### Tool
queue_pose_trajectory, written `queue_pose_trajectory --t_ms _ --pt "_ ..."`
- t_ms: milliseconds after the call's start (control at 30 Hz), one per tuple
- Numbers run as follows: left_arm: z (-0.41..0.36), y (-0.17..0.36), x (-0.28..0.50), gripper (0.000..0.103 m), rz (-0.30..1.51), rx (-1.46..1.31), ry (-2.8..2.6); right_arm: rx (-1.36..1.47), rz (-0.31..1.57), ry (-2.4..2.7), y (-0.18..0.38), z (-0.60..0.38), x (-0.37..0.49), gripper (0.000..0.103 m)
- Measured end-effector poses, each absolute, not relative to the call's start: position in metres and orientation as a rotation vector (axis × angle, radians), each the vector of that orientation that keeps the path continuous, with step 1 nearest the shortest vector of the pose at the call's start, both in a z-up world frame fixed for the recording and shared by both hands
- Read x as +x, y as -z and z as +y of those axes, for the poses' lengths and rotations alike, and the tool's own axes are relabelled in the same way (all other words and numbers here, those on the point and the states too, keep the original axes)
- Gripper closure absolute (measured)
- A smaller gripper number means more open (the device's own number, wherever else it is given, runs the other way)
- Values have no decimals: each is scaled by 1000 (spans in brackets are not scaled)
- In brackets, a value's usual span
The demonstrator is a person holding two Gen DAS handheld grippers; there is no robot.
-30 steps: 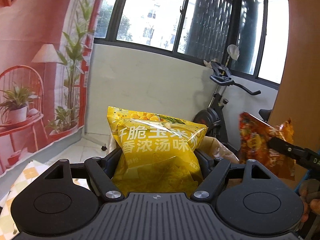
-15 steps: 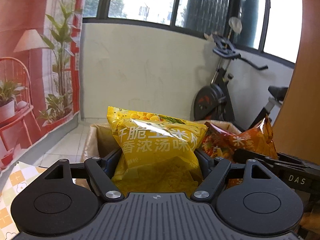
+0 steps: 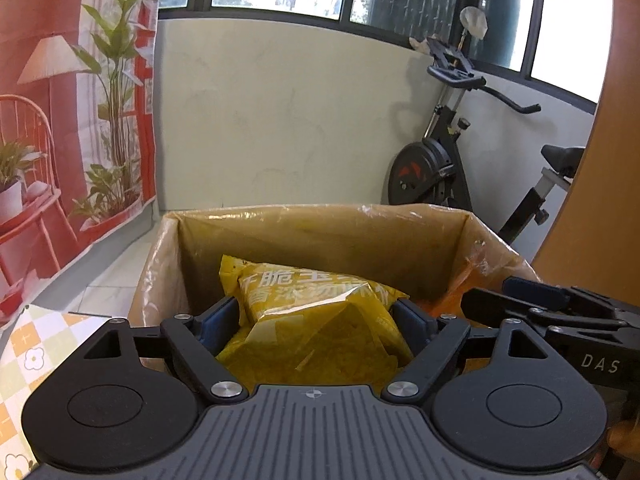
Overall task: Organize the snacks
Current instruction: 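Open the left gripper while the right gripper opens, dropping both bags, then move both grippers back down to the snacks in front of the box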
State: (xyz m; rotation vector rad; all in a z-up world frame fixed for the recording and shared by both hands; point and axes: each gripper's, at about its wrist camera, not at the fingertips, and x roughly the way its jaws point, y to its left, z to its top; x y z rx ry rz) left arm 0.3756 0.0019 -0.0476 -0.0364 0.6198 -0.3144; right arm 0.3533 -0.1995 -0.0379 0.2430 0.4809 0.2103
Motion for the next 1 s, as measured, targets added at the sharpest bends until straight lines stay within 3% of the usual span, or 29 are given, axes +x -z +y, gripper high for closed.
queue_pose_trajectory --t_ms 1000 --pt "26 -2 279 16 512 -16 310 288 434 -163 10 -204 253 25"
